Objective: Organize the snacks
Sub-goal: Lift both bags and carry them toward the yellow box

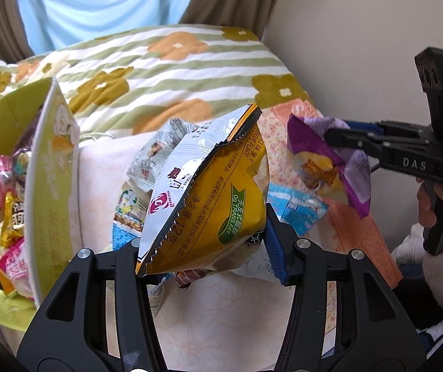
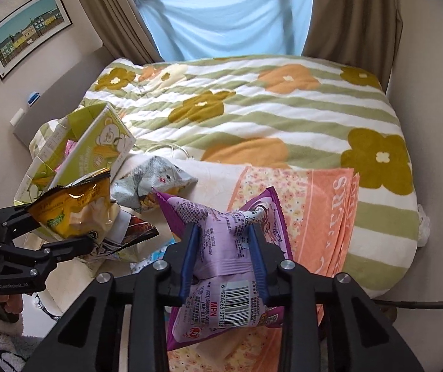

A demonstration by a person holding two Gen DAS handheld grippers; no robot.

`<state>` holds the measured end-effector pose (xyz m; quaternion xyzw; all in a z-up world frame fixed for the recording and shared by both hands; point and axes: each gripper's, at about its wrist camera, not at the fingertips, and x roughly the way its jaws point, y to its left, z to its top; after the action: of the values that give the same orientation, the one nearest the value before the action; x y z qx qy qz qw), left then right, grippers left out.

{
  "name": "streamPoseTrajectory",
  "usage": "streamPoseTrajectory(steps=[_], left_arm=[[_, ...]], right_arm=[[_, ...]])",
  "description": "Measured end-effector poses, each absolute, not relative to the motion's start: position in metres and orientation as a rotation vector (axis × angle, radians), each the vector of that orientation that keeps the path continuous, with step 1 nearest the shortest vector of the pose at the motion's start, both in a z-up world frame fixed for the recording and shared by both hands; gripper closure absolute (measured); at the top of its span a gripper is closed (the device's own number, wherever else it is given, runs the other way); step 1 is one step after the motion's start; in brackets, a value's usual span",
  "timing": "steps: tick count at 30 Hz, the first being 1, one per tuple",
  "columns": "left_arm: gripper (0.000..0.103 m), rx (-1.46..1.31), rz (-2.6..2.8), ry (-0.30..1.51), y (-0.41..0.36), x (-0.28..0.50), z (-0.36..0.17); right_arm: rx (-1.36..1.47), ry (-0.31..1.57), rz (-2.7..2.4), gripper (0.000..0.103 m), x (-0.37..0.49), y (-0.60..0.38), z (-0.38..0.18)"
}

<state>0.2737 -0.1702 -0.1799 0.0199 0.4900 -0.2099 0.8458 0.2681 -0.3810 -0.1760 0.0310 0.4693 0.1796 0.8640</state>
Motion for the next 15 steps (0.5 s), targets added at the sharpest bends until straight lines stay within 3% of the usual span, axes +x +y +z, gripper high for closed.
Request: streamPoseTrajectory(steps=[15], left_arm=[[0.056,-0.013,-0.383,0.950,-0.149,0.256,-0.146]], right_arm=[[0.036,0.881,0.438,0.081,0.243,-0.366,-0.133]])
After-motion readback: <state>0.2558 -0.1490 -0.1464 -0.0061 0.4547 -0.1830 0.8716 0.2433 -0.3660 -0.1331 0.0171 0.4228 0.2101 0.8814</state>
